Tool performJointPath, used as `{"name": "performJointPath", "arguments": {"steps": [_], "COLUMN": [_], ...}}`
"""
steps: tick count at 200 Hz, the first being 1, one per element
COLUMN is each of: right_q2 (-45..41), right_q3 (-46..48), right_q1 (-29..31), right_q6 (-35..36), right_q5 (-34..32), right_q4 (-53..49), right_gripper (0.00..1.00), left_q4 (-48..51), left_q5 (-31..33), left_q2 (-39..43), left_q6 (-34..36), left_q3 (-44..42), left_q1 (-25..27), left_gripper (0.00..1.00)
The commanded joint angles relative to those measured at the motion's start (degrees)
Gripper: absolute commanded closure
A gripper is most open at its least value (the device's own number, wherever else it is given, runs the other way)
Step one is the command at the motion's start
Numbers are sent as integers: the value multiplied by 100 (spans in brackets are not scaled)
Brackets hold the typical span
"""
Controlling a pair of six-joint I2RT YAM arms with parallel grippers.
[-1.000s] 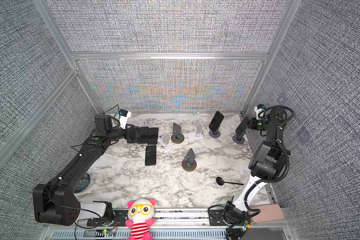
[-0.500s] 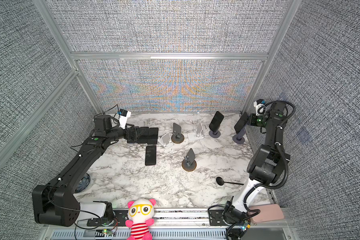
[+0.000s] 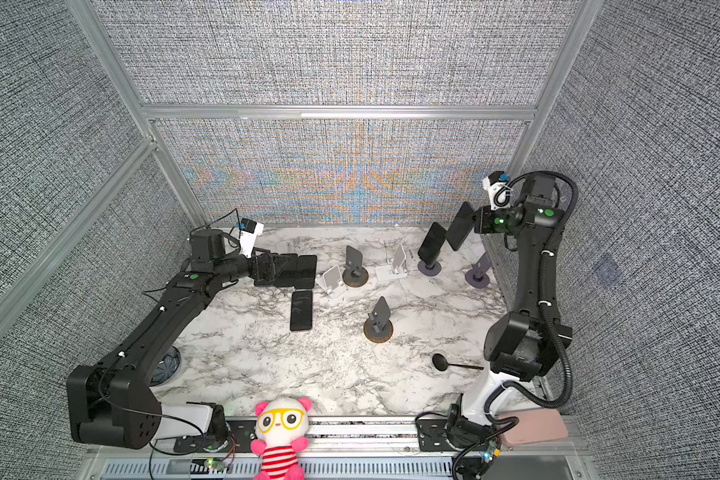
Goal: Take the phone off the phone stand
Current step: 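Lift the blue-edged phone off the stand and carry it toward the left gripper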
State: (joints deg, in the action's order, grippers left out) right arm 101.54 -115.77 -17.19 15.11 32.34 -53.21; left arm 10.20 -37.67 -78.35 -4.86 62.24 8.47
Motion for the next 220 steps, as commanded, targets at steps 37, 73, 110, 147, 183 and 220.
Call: {"name": "performJointPath", "arguments": {"steps": [37, 73, 110, 147, 183, 220], "right_q2": [-404, -728, -889, -945, -936, -690], "right_q3": [54, 330, 479, 622, 899, 877], "right_q1": [658, 1058, 1464, 1959, 2405, 2552], "right_q6": [422, 644, 1004, 1439, 1858, 2627], "right_q5": [697, 1259, 1755, 1963, 2264, 2650], "right_q4": [-783, -1066, -1549, -2031, -2294, -2972], "right_gripper": [100, 100, 100, 100, 100, 100], "left_q4": [-16, 682, 981, 271, 268, 876], "left_q5": [-550, -522, -532, -908, -1739, -1881], "left_q2": [-104, -171, -347, -409, -585, -843], "left_q6": [-143, 316, 420, 56, 138, 476], "left_q3": [108, 401, 652, 525, 628, 909], "left_q1": [40, 414, 1230, 1641, 1846, 2056], "left_gripper": [6, 8, 10, 20, 25, 31]}}
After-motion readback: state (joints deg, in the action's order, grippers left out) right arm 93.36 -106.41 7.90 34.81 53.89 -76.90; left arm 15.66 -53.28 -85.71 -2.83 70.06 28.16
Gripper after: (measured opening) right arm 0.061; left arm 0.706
